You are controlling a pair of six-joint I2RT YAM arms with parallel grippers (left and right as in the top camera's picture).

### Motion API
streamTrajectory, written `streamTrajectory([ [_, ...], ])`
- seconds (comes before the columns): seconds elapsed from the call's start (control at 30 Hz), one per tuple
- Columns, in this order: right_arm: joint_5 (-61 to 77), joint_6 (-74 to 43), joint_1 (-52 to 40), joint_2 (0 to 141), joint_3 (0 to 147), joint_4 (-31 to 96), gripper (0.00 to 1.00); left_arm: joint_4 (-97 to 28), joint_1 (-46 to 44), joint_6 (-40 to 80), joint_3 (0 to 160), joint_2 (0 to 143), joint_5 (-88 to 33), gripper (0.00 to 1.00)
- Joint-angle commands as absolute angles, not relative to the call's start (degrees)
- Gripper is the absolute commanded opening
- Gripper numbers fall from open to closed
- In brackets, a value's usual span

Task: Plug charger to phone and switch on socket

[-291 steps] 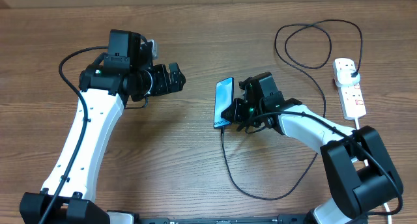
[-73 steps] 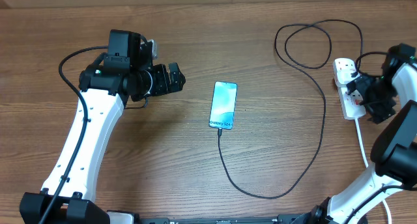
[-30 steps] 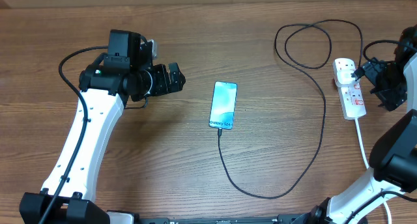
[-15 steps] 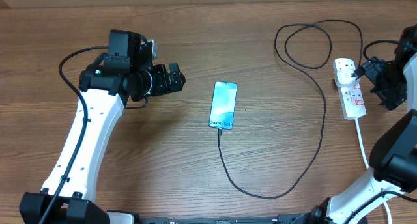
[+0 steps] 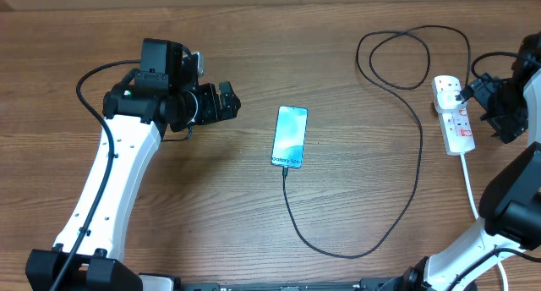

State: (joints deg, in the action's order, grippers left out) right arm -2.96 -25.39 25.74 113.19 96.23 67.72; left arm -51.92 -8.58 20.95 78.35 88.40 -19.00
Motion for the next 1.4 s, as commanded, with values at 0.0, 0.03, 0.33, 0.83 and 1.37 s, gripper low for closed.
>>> streamTrajectory([
  [0.0,-2.9,-25.0,25.7,111.5,97.5,67.5,1.0,-51.9,-8.3,20.1,78.8,89.1,-18.6,1.0],
  [0.03,-2.9,-25.0,25.7,111.5,97.5,67.5,1.0,-51.9,-8.3,20.1,78.8,89.1,-18.6,1.0],
  [0.33,-2.9,-25.0,25.7,111.5,97.5,67.5,1.0,-52.1,-8.3,19.0,78.8,88.5,-16.9,1.0],
  [0.83,-2.9,-25.0,25.7,111.5,97.5,67.5,1.0,-51.6,-9.4,17.0,77.5,86.0,-6.8,1.0],
  [1.37,-2.9,-25.0,25.7,111.5,97.5,67.5,1.0,-23.9,-13.1,15.4,52.5,86.0,-7.1,0.99],
])
